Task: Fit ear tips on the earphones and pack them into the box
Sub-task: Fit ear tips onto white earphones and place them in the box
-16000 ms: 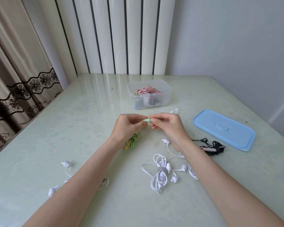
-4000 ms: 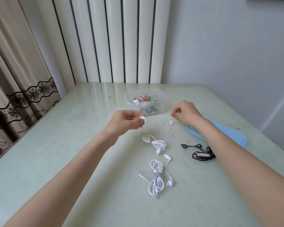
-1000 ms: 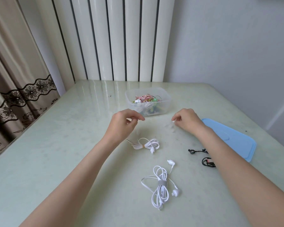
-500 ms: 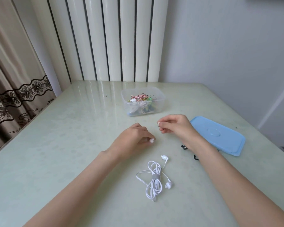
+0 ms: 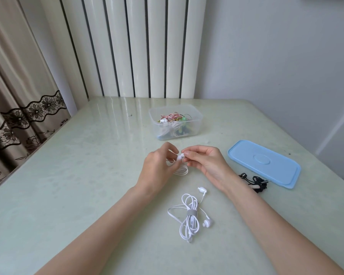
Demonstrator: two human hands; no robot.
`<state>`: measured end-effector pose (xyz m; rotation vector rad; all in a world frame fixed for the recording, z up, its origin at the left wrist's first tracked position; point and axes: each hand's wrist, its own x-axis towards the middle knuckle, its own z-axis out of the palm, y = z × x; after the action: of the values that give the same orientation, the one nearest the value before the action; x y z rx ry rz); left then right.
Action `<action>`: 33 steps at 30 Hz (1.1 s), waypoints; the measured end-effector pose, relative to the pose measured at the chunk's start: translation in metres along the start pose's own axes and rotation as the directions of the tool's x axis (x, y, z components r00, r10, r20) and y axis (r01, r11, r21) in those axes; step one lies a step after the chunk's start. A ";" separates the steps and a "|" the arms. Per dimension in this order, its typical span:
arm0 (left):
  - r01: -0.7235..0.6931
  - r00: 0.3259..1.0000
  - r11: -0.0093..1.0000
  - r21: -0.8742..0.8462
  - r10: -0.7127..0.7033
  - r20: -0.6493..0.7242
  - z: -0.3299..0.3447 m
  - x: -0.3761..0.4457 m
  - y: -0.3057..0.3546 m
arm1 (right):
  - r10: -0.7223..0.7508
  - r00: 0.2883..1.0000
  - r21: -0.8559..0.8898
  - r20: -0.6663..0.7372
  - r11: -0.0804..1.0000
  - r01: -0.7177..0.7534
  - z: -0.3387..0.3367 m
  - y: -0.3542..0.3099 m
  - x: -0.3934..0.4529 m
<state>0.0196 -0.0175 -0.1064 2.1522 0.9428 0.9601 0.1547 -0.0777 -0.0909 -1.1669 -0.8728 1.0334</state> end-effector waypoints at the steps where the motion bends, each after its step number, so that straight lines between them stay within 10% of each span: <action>1: -0.010 1.000 1.000 0.014 0.010 -0.009 0.001 0.000 0.000 | 0.000 1.000 0.006 0.003 1.000 0.000 0.000 0.000 0.000; 33: -0.094 0.994 0.989 0.110 0.099 -0.039 -0.004 0.000 0.003 | 0.075 0.997 0.072 0.016 0.995 -0.076 -0.001 -0.001 0.000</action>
<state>0.0176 -0.0182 -0.1024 2.2942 0.9386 1.0290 0.1562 -0.0781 -0.0900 -1.1399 -0.8004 1.1264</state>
